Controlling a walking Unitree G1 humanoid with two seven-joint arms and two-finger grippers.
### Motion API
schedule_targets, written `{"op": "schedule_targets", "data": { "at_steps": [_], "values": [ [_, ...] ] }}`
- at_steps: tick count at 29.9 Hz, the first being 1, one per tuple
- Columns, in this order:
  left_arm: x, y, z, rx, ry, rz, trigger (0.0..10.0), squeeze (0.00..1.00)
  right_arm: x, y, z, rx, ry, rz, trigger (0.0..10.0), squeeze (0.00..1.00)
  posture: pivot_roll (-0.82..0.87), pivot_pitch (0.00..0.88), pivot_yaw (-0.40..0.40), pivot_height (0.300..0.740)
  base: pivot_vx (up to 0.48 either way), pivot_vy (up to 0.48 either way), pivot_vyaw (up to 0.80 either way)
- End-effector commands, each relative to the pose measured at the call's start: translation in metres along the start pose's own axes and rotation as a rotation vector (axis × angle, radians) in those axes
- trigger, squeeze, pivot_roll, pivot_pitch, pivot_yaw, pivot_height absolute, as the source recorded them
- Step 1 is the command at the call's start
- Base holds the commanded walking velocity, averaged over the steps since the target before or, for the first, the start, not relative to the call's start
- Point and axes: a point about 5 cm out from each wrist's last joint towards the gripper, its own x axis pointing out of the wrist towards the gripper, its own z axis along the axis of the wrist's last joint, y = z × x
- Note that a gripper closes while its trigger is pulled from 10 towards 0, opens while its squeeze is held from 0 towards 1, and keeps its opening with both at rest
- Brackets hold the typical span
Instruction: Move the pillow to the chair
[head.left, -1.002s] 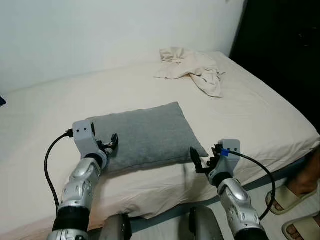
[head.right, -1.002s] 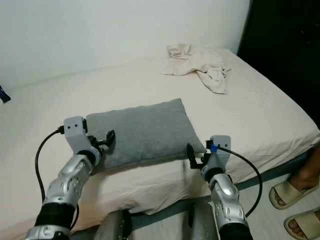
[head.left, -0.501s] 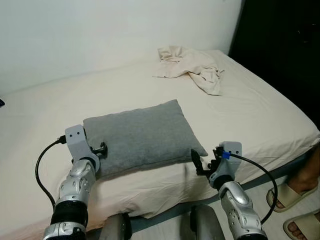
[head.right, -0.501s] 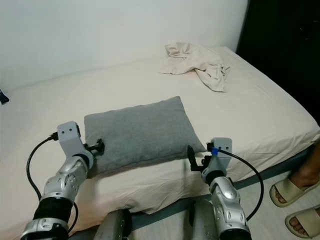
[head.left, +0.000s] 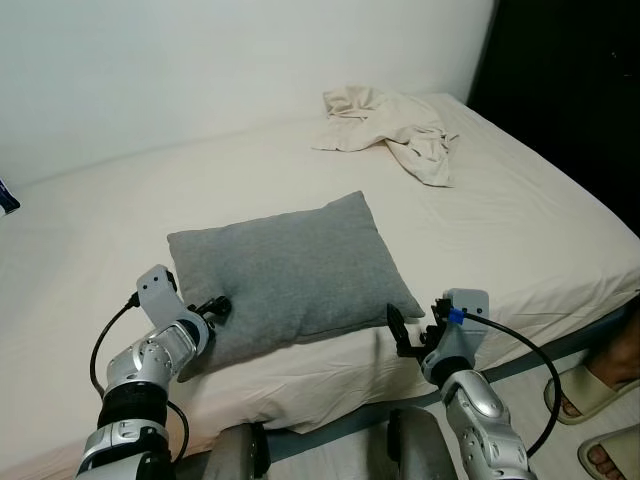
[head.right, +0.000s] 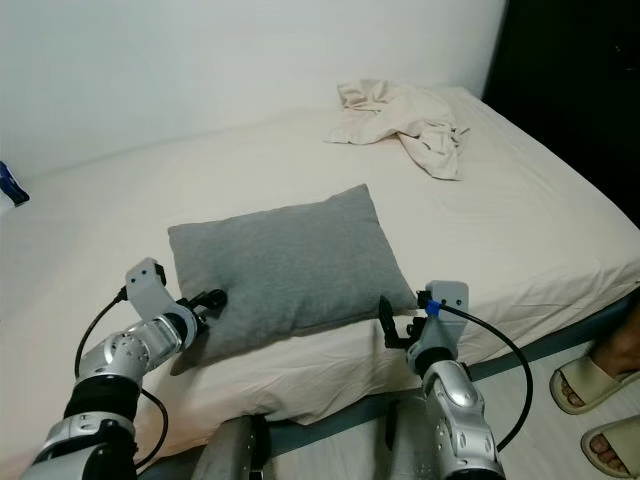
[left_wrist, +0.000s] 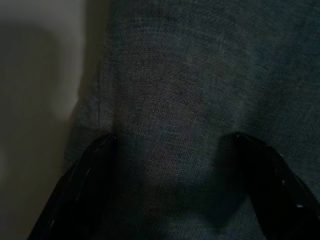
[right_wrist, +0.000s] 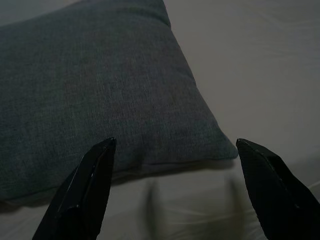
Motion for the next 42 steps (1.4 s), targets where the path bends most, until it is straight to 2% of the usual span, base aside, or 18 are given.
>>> {"op": "schedule_targets", "data": {
  "at_steps": [1, 4, 5, 8, 12, 13, 15, 16, 20, 22, 31, 32, 33, 37, 38, 40, 42],
  "values": [
    [0.003, 0.003, -0.027, -0.042, 0.154, -0.029, 10.0, 0.0, -0.001, 0.005, -0.002, 0.004, 0.012, 0.008, 10.0, 0.0, -0.11, 0.219, 0.096, 0.596, 0.0, 0.0, 0.0],
    [0.002, -0.005, -0.035, -0.062, 0.202, -0.113, 10.0, 0.0, -0.002, 0.004, -0.002, 0.005, 0.014, 0.006, 10.0, 0.0, -0.1, 0.221, 0.094, 0.596, 0.0, 0.0, 0.0],
    [-0.001, -0.014, -0.045, -0.058, 0.263, -0.211, 10.0, 0.0, -0.001, 0.004, -0.001, 0.005, 0.014, 0.004, 10.0, 0.0, -0.1, 0.22, 0.092, 0.596, 0.0, 0.0, 0.0],
    [-0.001, -0.014, -0.045, -0.058, 0.263, -0.211, 10.0, 0.0, -0.001, 0.004, -0.001, 0.005, 0.014, 0.004, 10.0, 0.0, -0.1, 0.22, 0.092, 0.596, 0.0, 0.0, 0.0],
    [-0.006, -0.022, -0.067, -0.042, 0.36, -0.33, 10.0, 0.0, 0.001, 0.002, 0.001, 0.003, 0.013, 0.002, 10.0, 0.0, -0.1, 0.212, 0.089, 0.596, 0.0, 0.0, 0.0],
    [-0.007, -0.023, -0.072, -0.041, 0.379, -0.362, 8.1, 0.0, 0.001, 0.002, 0.001, 0.003, 0.011, -0.001, 10.0, 0.0, -0.1, 0.207, 0.089, 0.596, 0.0, 0.0, 0.0],
    [-0.008, -0.024, -0.075, -0.042, 0.389, -0.382, 8.1, 0.0, 0.002, 0.001, 0.002, 0.004, 0.01, -0.003, 10.0, 0.0, -0.1, 0.207, 0.089, 0.596, 0.0, 0.0, 0.0],
    [-0.009, -0.025, -0.075, -0.047, 0.391, -0.395, 0.0, 0.0, 0.002, 0.0, 0.003, 0.003, 0.01, -0.006, 10.0, 0.0, -0.11, 0.203, 0.088, 0.596, 0.0, 0.0, 0.0],
    [-0.011, -0.027, -0.075, -0.051, 0.392, -0.429, 0.0, 0.0, 0.003, -0.002, 0.004, 0.003, 0.007, -0.012, 10.0, 0.0, -0.11, 0.196, 0.087, 0.596, 0.0, 0.0, 0.0],
    [-0.014, -0.031, -0.074, -0.049, 0.375, -0.496, 0.0, 0.0, 0.005, -0.005, 0.007, 0.0, -0.001, -0.025, 10.0, 0.0, -0.1, 0.187, 0.088, 0.596, 0.0, 0.0, 0.0],
    [-0.015, -0.03, -0.073, -0.04, 0.342, -0.532, 0.0, 0.0, 0.006, -0.009, 0.012, 0.03, -0.025, -0.046, 10.0, 0.0, -0.1, 0.188, 0.09, 0.596, 0.0, 0.0, 0.0],
    [-0.016, -0.031, -0.072, -0.045, 0.322, -0.554, 0.0, 0.0, 0.005, -0.012, 0.012, 0.122, -0.043, -0.06, 10.0, 0.0, -0.1, 0.191, 0.091, 0.596, 0.0, 0.0, 0.0],
    [-0.018, -0.033, -0.07, -0.055, 0.308, -0.586, 0.0, 0.0, 0.004, -0.013, 0.011, 0.173, -0.052, -0.062, 10.0, 0.0, -0.1, 0.192, 0.091, 0.596, 0.0, 0.0, 0.0],
    [-0.029, -0.045, -0.062, -0.089, 0.275, -0.725, 0.0, 0.0, 0.002, -0.016, 0.007, 0.322, -0.074, -0.059, 10.0, 0.0, -0.09, 0.191, 0.09, 0.596, 0.0, 0.0, 0.0],
    [-0.029, -0.045, -0.062, -0.089, 0.275, -0.725, 0.0, 0.0, 0.002, -0.016, 0.007, 0.322, -0.074, -0.059, 10.0, 0.0, -0.09, 0.191, 0.09, 0.596, 0.0, 0.0, 0.0],
    [-0.041, -0.055, -0.053, -0.136, 0.253, -0.859, 0.0, 0.0, 0.0, -0.021, 0.004, 0.373, -0.087, -0.074, 10.0, 0.0, -0.09, 0.192, 0.089, 0.596, 0.0, 0.0, 0.0],
    [-0.049, -0.059, -0.048, -0.158, 0.242, -0.937, 0.0, 0.0, 0.0, -0.023, 0.003, 0.369, -0.093, -0.079, 10.0, 0.0, -0.09, 0.191, 0.089, 0.596, 0.0, 0.0, 0.0]
  ]
}}
